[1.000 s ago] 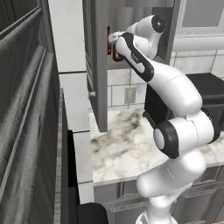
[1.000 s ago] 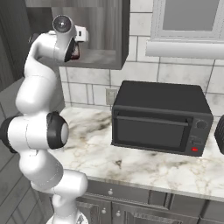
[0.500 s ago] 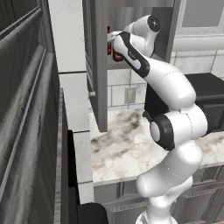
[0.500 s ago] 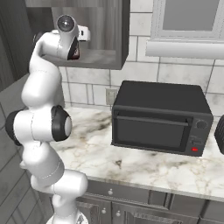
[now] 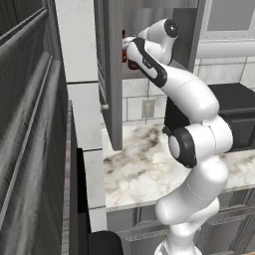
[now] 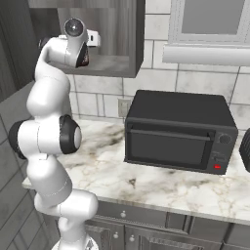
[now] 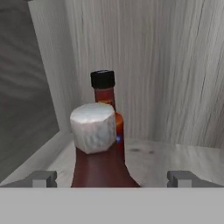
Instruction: Take 2 condiments from the cabinet and move them on the counter near the stove.Make sure the condiments are lined up with each other, next to each other.
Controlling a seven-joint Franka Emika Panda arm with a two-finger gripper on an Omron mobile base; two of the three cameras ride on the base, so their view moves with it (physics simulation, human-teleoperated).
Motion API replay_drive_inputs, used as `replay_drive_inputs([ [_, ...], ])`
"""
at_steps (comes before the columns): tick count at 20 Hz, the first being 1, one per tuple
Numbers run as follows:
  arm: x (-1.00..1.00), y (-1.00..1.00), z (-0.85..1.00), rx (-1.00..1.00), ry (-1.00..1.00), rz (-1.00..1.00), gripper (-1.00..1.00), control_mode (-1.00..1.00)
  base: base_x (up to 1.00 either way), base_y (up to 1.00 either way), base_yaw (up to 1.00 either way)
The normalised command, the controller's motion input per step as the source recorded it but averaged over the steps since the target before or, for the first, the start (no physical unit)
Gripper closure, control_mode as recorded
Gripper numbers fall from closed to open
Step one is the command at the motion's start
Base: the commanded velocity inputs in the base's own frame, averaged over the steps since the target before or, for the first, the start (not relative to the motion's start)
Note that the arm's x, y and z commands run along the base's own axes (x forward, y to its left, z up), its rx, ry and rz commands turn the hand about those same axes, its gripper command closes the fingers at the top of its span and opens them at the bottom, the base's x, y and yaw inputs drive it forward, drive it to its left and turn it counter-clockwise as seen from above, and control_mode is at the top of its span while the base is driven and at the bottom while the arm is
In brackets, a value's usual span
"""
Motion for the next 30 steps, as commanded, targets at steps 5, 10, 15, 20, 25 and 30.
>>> replay_drive_inputs([
  [5, 0.06, 0.02, -0.01, 0.00, 0.00, 0.00, -1.00, -1.00, 0.00, 0.00, 0.00],
  [10, 0.03, 0.00, 0.00, 0.00, 0.00, 0.00, 1.00, -1.00, 0.00, 0.00, 0.00],
  [15, 0.00, 0.00, 0.00, 0.00, 0.00, 0.00, 1.00, -1.00, 0.00, 0.00, 0.00],
  [20, 0.00, 0.00, 0.00, 0.00, 0.00, 0.00, 1.00, -1.00, 0.00, 0.00, 0.00],
  [25, -0.05, 0.00, -0.01, 0.00, -0.01, 0.00, 1.00, -1.00, 0.00, 0.00, 0.00],
  [30, -0.62, -0.05, 0.00, 0.00, -0.16, 0.00, 1.00, -1.00, 0.00, 0.00, 0.00],
])
